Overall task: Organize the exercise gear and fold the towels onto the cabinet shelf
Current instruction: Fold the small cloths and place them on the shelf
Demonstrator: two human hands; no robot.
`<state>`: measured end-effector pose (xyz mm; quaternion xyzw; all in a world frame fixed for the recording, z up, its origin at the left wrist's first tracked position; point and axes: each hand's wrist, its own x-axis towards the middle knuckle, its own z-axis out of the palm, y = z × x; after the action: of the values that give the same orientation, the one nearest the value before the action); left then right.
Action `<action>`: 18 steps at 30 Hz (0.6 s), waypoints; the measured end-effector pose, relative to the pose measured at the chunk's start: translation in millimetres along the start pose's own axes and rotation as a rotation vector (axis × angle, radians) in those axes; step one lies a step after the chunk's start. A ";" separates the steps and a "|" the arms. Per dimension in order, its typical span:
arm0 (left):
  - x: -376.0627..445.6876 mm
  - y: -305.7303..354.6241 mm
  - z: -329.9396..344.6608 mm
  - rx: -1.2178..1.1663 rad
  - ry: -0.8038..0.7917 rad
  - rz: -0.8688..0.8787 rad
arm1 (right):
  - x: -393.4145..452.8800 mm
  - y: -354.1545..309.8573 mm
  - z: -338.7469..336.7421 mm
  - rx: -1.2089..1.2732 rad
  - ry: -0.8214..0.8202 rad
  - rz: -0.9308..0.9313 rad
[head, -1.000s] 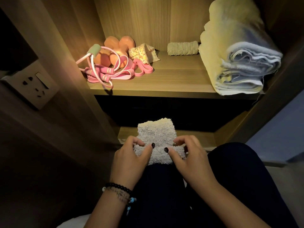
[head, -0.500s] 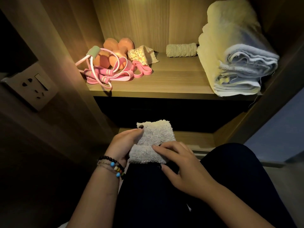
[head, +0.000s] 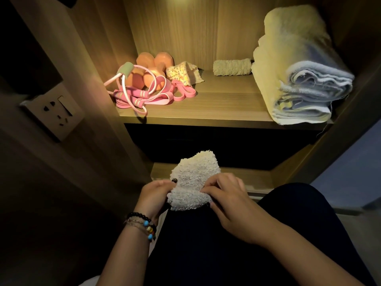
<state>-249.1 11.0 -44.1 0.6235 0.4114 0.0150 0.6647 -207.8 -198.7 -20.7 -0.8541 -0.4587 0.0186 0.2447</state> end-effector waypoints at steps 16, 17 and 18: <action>-38.0 -14.7 9.7 0.194 -0.053 0.583 | 44.1 11.0 -10.3 0.299 -0.188 0.265; -37.9 -15.0 9.8 0.220 -0.033 0.600 | 39.5 10.7 -6.0 0.291 -0.134 0.234; -37.6 -15.4 10.4 0.240 -0.015 0.615 | 34.4 10.4 -2.3 0.295 -0.071 0.207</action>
<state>-275.7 -20.9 -38.4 0.7926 0.1979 0.1616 0.5536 -179.3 -177.1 -16.6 -0.8503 -0.3690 0.1410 0.3478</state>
